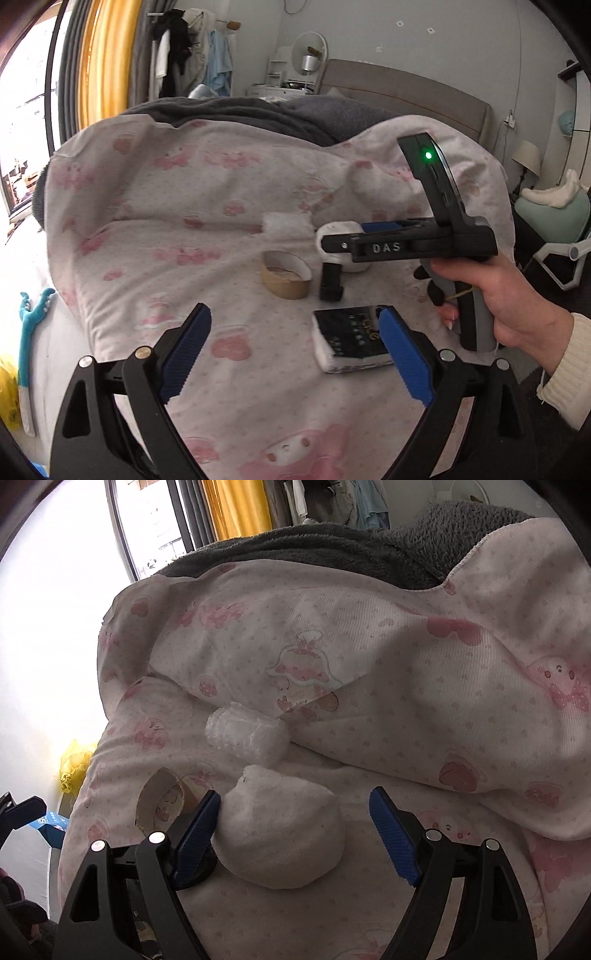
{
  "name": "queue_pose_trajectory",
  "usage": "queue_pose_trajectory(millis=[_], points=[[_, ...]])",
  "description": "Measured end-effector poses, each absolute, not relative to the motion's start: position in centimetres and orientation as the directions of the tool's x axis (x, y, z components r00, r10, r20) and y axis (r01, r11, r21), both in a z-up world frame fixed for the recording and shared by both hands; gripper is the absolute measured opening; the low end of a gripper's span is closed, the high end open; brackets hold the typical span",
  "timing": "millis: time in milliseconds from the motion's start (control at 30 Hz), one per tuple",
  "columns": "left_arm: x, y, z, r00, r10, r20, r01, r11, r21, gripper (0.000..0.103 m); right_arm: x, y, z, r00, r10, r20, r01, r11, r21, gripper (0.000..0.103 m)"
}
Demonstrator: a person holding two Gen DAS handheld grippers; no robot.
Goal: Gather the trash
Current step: 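Grasp the white tissue ball with the right tool while the left tool grasps the black Face tissue pack, then carry the tissue ball and black tissue pack over the teal bin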
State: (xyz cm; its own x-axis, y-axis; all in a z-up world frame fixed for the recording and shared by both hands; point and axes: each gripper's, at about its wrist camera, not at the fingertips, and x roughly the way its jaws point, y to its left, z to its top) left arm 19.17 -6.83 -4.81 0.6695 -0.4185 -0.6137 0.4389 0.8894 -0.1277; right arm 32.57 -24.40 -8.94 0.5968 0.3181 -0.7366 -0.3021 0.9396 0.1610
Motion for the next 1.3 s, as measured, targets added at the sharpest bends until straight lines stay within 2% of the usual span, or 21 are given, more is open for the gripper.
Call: queue_pose_trajectory(millis=[100,267,467,833,1000,1300], points=[[19.3,-8.1,-5.3,0.645,-0.437,-0.627,0.467,0.875,-0.129,0.094,32.6,-24.7,-9.1,0.591,0.335,-0.733,-0.308,0.934,0.179,0.082],[19.1,-10.2,-6.2,0.604,-0.463,-0.649,0.520,0.846,-0.119,0.094,32.5,-25.1,-9.3,0.563,0.387,-0.730,-0.332,0.915,0.229,0.064],[18.9,-11.9,-7.3,0.571,-0.472,-0.672,0.553,0.826,-0.111,0.094,32.2,-25.3,-9.0,0.560,0.414,-0.718,-0.343,0.905,0.254,0.052],[19.5,-13.4,-8.6,0.550,-0.435,-0.712,0.549,0.831,-0.084,0.094,31.5,-26.7,-7.2,0.611,0.418,-0.672,-0.321,0.907,0.273,0.052],[19.8,-13.7,-9.0,0.545,-0.416,-0.728,0.536,0.841,-0.079,0.080,31.4,-26.1,-6.3,0.622,0.411,-0.667,-0.326,0.910,0.257,0.052],[19.4,-11.7,-8.4,0.557,-0.418,-0.718,0.517,0.851,-0.095,0.077,30.9,-24.4,-5.0,0.623,0.405,-0.669,-0.358,0.908,0.216,0.052]])
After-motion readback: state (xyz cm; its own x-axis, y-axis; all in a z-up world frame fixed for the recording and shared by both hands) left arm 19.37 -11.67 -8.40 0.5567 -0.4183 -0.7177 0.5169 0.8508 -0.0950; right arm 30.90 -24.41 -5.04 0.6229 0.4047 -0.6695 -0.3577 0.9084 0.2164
